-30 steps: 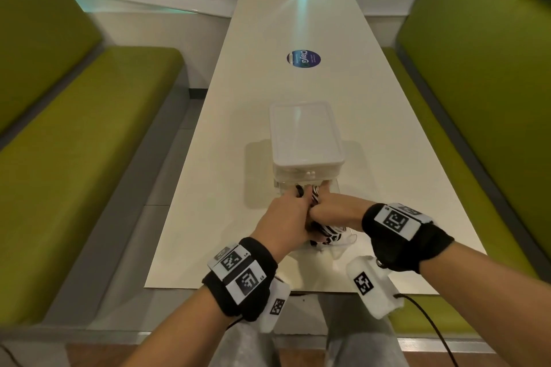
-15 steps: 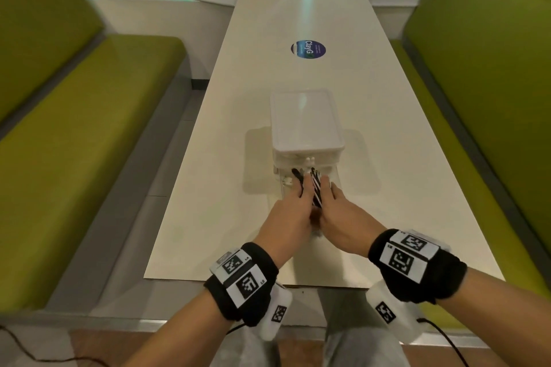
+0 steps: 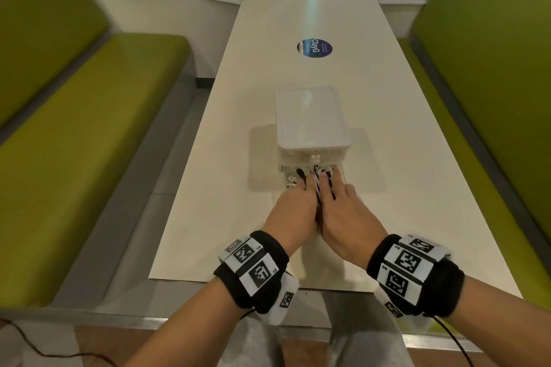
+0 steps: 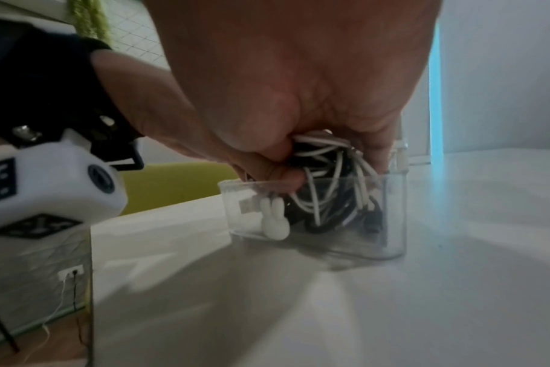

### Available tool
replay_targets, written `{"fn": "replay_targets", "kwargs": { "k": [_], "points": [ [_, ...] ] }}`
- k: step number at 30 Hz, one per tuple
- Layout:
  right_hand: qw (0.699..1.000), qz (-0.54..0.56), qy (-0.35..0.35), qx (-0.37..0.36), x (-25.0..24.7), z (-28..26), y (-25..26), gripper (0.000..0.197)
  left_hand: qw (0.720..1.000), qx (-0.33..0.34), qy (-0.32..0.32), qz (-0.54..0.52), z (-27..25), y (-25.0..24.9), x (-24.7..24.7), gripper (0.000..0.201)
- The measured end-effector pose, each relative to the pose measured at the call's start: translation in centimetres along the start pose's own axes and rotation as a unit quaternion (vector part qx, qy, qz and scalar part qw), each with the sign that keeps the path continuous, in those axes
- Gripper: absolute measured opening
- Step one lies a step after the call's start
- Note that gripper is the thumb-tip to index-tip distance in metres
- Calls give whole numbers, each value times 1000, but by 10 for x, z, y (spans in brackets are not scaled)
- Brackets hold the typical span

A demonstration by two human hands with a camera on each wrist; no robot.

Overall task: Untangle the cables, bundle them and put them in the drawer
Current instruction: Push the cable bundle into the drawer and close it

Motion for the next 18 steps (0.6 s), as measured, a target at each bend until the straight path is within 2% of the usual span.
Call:
{"fn": "replay_targets", "kwargs": {
  "k": [2,5,7,11,15,18],
  "points": [
    [1000,-25,-5,3,-10,2,-7,67,1000,0,5,-1,2,0,2,75],
    [993,-72,5,-97,-5,-1,3,58,1000,-12,5,-13,2,3,3,80],
    [989,-92,6,-118,-2,-4,1,55,1000,-10,5,-17,2,3,5,79],
    [991,-62,7,-114,3,-4,0,59,1000,-9,-2,-22,2,4,3,79],
    [998,-9,23,-63,7,4,-7,69,999,-9,-1,-41,-1,5,6,89],
    [998,-25,41,-51,5,8,-9,68,999,-7,-4,-37,0,4,9,94]
  ]
}}
Point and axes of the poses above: each hand's wrist, its own z-axis towards the middle knuckle, its own x-axis out of the palm, y = z × x, the point moved 10 cm from there along z, towards the middle knuckle, and after that the axes turned 8 degrees about -y, right-handed, at the moved point
